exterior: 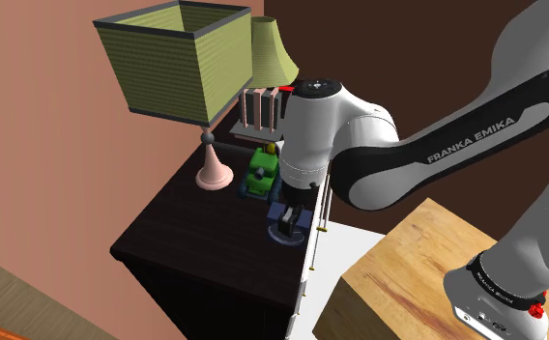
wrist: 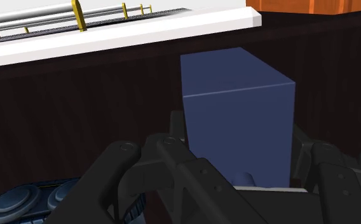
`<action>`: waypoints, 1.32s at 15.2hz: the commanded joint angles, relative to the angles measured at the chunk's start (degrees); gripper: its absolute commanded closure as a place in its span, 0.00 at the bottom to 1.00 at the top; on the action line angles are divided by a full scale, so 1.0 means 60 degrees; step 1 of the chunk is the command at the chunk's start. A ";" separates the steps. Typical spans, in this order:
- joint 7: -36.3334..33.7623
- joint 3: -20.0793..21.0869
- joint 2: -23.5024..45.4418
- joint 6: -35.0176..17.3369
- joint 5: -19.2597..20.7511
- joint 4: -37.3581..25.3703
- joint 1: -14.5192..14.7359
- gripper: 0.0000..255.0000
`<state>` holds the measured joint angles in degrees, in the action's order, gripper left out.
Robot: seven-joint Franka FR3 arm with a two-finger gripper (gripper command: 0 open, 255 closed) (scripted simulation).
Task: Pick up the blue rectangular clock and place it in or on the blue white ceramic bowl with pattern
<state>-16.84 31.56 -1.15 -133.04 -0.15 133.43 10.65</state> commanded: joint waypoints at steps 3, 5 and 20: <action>-0.0001 -0.0001 0.0001 0.0000 0.0000 0.0003 0.0000 1.00; 0.0048 -0.0004 -0.0092 0.0127 -0.0066 -0.0046 -0.0001 1.00; 0.0547 -0.0174 -0.1205 0.2101 -0.0703 -0.1045 0.0014 1.00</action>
<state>-13.66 30.59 -8.19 -121.17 -4.30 127.70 10.75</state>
